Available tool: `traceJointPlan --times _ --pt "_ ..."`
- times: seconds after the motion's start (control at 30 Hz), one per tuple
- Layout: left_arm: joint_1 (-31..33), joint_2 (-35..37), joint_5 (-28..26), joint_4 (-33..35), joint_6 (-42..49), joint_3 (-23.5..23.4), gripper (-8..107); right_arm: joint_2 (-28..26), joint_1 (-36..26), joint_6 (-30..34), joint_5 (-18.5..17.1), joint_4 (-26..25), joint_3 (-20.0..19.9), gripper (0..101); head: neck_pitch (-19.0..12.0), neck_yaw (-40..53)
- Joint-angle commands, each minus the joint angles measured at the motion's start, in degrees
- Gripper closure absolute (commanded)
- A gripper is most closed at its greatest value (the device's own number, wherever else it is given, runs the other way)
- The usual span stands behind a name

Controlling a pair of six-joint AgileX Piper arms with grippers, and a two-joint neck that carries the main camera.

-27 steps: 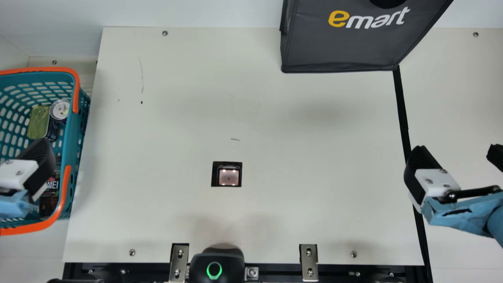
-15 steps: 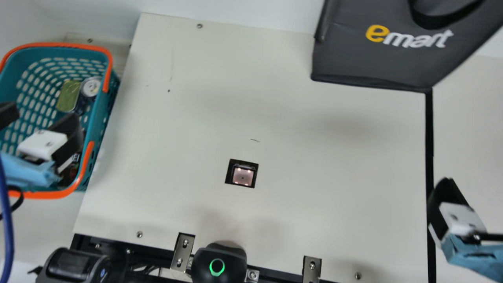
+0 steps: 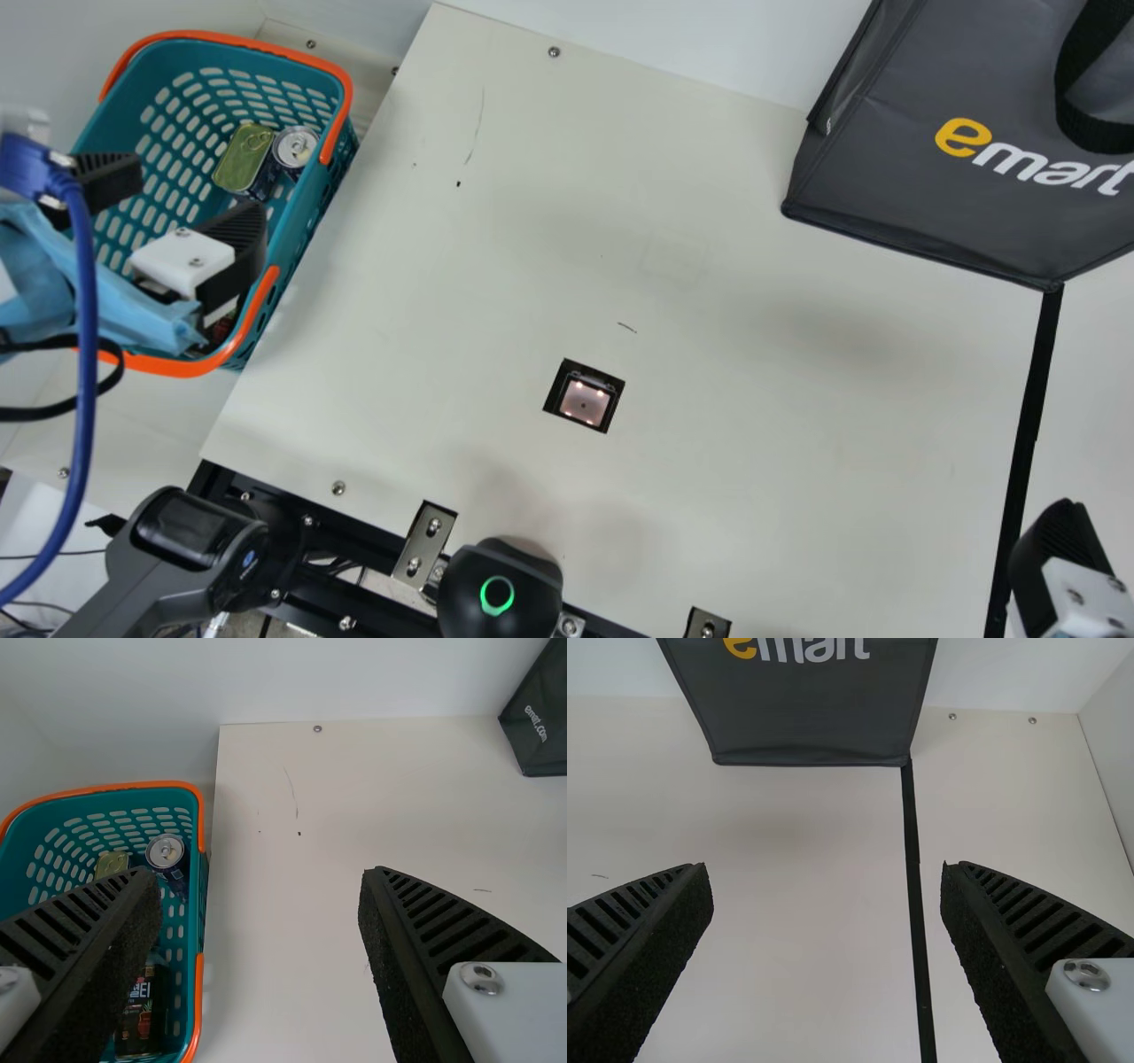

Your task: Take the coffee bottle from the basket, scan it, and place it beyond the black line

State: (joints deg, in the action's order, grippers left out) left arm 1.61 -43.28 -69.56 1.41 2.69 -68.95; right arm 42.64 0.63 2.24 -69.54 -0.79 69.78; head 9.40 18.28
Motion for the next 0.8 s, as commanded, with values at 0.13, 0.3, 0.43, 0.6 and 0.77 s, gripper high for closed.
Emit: traceJointPlan --times 0.13,0.3,0.43,0.6,0.77 --pt "0.0 0.0 0.0 0.0 0.0 0.0 9 0.0 0.0 0.0 0.0 0.0 0.0 10 -1.5 0.1" --pt "0.0 0.0 0.0 0.0 0.0 0.0 9 0.0 0.0 0.0 0.0 0.0 0.0 10 -1.5 0.1" --pt "0.0 0.0 0.0 0.0 0.0 0.0 9 0.0 0.0 0.0 0.0 0.0 0.0 10 -1.5 0.1" --pt "0.0 0.0 0.0 0.0 0.0 0.0 9 0.0 0.0 0.0 -0.1 0.0 0.0 10 -1.5 0.1" --pt "0.2 -0.4 0.0 -0.2 -0.6 0.1 9 0.0 0.0 0.0 -0.1 0.0 0.0 10 -1.5 0.1"
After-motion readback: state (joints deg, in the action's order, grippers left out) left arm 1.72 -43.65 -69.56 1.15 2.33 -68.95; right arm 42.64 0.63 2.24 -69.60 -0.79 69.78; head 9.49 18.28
